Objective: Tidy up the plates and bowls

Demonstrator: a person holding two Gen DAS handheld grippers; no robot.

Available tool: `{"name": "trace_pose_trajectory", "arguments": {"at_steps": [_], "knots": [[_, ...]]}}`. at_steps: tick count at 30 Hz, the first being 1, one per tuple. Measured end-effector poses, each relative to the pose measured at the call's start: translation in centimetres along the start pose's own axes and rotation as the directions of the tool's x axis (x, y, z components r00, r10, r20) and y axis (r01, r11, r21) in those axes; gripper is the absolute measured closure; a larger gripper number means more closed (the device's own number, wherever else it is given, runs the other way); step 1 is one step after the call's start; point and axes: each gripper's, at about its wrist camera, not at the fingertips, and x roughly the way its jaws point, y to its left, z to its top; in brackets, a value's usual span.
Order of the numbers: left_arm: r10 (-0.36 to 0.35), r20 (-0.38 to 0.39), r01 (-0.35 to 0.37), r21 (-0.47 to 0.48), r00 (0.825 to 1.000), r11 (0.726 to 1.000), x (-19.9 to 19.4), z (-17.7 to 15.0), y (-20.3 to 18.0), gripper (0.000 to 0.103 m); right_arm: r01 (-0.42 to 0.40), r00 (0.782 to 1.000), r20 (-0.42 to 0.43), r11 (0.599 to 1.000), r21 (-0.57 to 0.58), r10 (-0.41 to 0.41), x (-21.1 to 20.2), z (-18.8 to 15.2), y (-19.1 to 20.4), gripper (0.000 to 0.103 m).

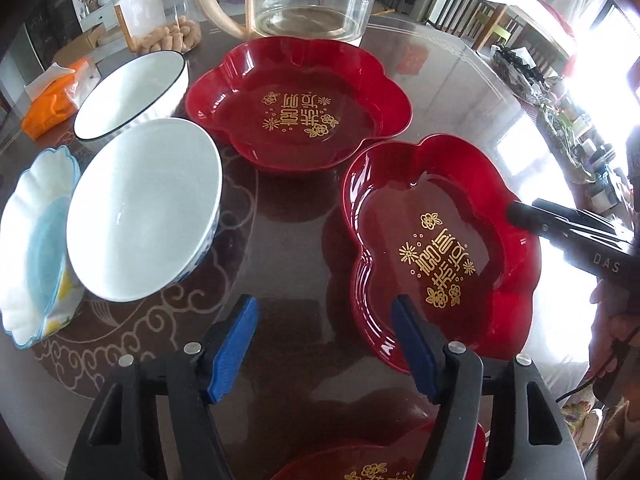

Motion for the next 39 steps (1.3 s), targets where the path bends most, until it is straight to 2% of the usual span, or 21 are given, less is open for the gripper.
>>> {"name": "trace_pose_trajectory", "arguments": {"at_steps": [3, 4, 5, 6, 7, 8, 9, 12, 17, 22, 25, 28, 31, 35, 39], "knots": [[-0.014, -0.026, 0.013, -0.012, 1.0, 1.0, 1.1, -0.1, -0.3, 0.051, 0.007, 1.0, -0.027, 0.999, -0.031, -0.008, 1.4, 0.8, 0.5, 0.03], [-0.022, -0.038, 0.021, -0.014, 0.999, 1.0, 1.5, -0.1, -0.4, 0.064, 0.011, 0.999, -0.032, 0.999, -0.04, -0.012, 1.7, 0.9, 0.6, 0.03], [-0.034, -0.05, 0.033, -0.012, 0.998, 0.999, 2.0, -0.1, -0.4, 0.077, 0.011, 0.999, -0.037, 0.999, -0.048, -0.013, 1.8, 0.9, 0.7, 0.039], [-0.05, -0.053, 0.05, -0.008, 0.997, 0.999, 2.2, -0.2, -0.6, 0.081, 0.005, 0.999, -0.05, 0.999, -0.054, -0.007, 2.1, 1.0, 0.8, 0.066], [-0.057, -0.047, 0.057, -0.002, 0.997, 0.998, 2.2, -0.2, -0.8, 0.09, -0.017, 0.998, -0.063, 0.998, -0.054, 0.014, 2.2, 1.0, 0.9, 0.077], [-0.048, -0.038, 0.048, 0.005, 0.998, 0.999, 2.1, -0.3, -1.0, 0.094, -0.016, 0.998, -0.067, 0.998, -0.055, 0.012, 2.2, 1.0, 1.1, 0.08], [-0.029, -0.026, 0.029, 0.002, 0.999, 1.0, 1.9, -0.3, -1.1, 0.095, -0.008, 0.998, -0.063, 0.998, -0.064, 0.004, 2.1, 0.9, 1.4, 0.081], [-0.05, 0.008, 0.05, -0.028, 0.999, 0.998, 0.3, -0.4, -0.5, 0.096, 0.009, 0.999, -0.043, 0.997, -0.071, -0.012, 0.7, 0.3, 1.9, 0.084], [-0.089, 0.087, 0.091, -0.01, 0.992, 0.996, -5.6, -1.7, 0.3, 0.096, -0.022, 0.999, 0.034, 0.998, -0.061, 0.025, -5.0, -1.0, 3.5, 0.088], [-0.1, 0.12, 0.1, 0.013, 0.988, 0.995, -11.0, -5.4, 1.7, 0.094, -0.066, 0.994, 0.086, 0.995, -0.068, 0.072, -11.3, -4.3, 7.4, 0.088], [-0.085, 0.128, 0.084, 0.015, 0.988, 0.996, -12.5, -8.4, 2.5, 0.094, -0.095, 0.99, 0.097, 0.993, -0.064, 0.101, -13.2, -7.2, 9.6, 0.088], [-0.05, 0.124, 0.046, 0.029, 0.991, 0.999, -12.6, -11.6, 2.9, 0.094, -0.129, 0.987, 0.092, 0.991, -0.042, 0.132, -12.9, -10.1, 10.8, 0.088], [-0.002, 0.113, -0.005, 0.059, 0.994, 0.998, -11.5, -14.0, 2.5, 0.094, -0.116, 0.99, 0.071, 0.993, -0.037, 0.118, -11.3, -12.2, 11.5, 0.088], [-0.009, 0.07, 0.005, 0.048, 0.998, 0.999, -9.3, -15.3, 3.0, 0.093, -0.103, 0.994, 0.025, 0.995, 0.005, 0.103, -9.0, -14.2, 11.5, 0.088], [0.01, 0.064, -0.013, 0.047, 0.998, 0.999, -8.4, -16.1, 3.3, 0.093, -0.084, 0.996, 0.002, 0.996, 0.005, 0.084, -7.9, -15.6, 11.8, 0.088]]}}
